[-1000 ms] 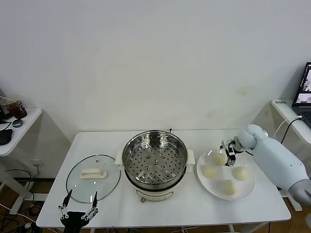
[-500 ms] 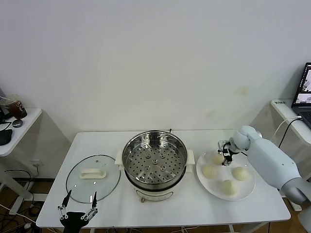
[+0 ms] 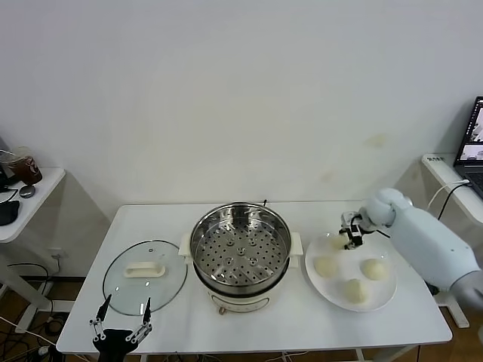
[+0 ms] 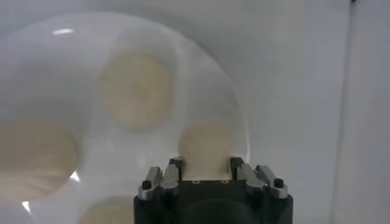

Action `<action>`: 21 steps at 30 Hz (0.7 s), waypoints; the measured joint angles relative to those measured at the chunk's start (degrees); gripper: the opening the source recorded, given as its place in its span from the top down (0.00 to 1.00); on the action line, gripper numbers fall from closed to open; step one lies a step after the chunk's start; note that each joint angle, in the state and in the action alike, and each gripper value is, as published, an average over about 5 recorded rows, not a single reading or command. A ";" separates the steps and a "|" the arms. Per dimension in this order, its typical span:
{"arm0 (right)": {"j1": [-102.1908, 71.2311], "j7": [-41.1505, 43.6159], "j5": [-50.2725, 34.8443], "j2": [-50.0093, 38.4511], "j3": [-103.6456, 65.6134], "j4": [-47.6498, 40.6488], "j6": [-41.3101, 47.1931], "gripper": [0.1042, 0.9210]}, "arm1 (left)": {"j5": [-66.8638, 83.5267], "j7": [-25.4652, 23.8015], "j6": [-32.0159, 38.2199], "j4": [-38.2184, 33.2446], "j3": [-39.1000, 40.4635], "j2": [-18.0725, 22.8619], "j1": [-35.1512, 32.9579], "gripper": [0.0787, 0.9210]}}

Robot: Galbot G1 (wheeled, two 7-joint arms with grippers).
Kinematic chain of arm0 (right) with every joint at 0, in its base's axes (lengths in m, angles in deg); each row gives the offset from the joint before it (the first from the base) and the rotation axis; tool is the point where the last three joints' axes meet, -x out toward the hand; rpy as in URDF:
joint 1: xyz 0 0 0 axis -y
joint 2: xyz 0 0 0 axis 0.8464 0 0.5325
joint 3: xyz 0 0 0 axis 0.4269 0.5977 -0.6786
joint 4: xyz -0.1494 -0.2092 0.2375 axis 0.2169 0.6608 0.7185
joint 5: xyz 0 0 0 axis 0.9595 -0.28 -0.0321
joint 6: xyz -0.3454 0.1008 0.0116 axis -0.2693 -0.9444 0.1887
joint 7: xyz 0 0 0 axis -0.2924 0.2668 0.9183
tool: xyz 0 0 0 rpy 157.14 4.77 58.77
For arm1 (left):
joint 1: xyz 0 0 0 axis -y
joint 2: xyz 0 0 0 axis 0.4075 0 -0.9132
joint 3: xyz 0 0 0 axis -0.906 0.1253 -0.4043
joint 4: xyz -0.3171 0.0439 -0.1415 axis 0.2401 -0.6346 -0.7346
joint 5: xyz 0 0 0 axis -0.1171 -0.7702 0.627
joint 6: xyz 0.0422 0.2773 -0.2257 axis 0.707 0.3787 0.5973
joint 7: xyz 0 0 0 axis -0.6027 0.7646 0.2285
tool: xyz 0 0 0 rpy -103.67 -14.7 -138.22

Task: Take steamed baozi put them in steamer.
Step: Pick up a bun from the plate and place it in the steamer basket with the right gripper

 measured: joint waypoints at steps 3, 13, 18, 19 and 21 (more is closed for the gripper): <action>5.24 0.86 -4.09 -1.10 3.45 2.37 -0.65 0.54 | 0.11 0.00 0.00 -0.22 0.22 -0.22 0.26 0.12; 23.51 2.31 -18.00 2.54 16.79 7.48 -5.59 0.54 | 0.83 0.00 -0.01 -0.91 -0.21 -0.87 0.40 0.12; 27.77 1.98 -21.54 8.30 22.57 8.55 -9.16 0.54 | 1.21 -0.15 -0.10 -0.84 -0.68 -0.84 0.89 0.12; 28.27 1.87 -21.87 9.62 23.57 8.62 -9.98 0.54 | 1.29 -0.21 -0.13 -0.74 -0.80 -0.80 1.04 0.12; 28.98 1.66 -22.18 12.41 25.50 8.66 -11.86 0.54 | 1.42 -0.29 -0.16 -0.48 -1.12 -0.69 1.28 0.12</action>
